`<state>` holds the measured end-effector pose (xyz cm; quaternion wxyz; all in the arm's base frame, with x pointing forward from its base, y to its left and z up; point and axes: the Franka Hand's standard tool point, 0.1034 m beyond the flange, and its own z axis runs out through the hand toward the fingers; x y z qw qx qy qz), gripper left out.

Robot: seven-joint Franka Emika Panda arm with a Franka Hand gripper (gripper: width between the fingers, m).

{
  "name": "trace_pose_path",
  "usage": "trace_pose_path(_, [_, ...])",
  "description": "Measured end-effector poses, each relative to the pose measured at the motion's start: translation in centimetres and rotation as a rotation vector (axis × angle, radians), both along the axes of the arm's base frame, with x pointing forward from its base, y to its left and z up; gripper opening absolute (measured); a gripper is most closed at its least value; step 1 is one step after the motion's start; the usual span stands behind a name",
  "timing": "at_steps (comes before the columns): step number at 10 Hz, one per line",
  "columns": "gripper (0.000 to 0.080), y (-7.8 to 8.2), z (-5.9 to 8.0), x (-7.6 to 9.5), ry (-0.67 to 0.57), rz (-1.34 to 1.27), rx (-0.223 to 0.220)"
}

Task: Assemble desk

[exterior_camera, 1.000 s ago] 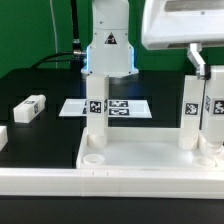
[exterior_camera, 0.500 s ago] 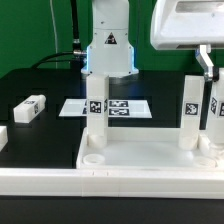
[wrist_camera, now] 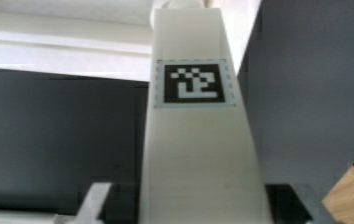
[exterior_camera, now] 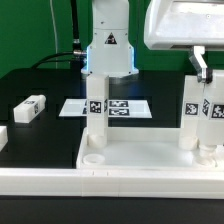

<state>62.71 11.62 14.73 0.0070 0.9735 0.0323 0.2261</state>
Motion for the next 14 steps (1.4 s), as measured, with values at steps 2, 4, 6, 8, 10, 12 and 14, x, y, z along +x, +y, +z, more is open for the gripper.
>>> trace_pose_path(2, [0.0290, 0.0, 0.0, 0.0, 0.000, 0.000, 0.000])
trace_pose_path(4, [0.0290, -0.3, 0.2, 0.5, 0.000, -0.002, -0.001])
trace_pose_path(6, [0.0290, -0.8, 0.4, 0.8, -0.004, -0.004, -0.004])
trace_pose_path(8, [0.0290, -1.0, 0.2, 0.8, -0.003, -0.005, -0.006])
trace_pose_path(10, [0.0290, -1.0, 0.2, 0.8, -0.002, -0.005, -0.007])
trace_pose_path(12, [0.0290, -1.0, -0.1, 0.9, -0.001, -0.004, -0.009])
trace_pose_path(14, [0.0290, -0.9, -0.5, 0.9, 0.002, -0.003, -0.013])
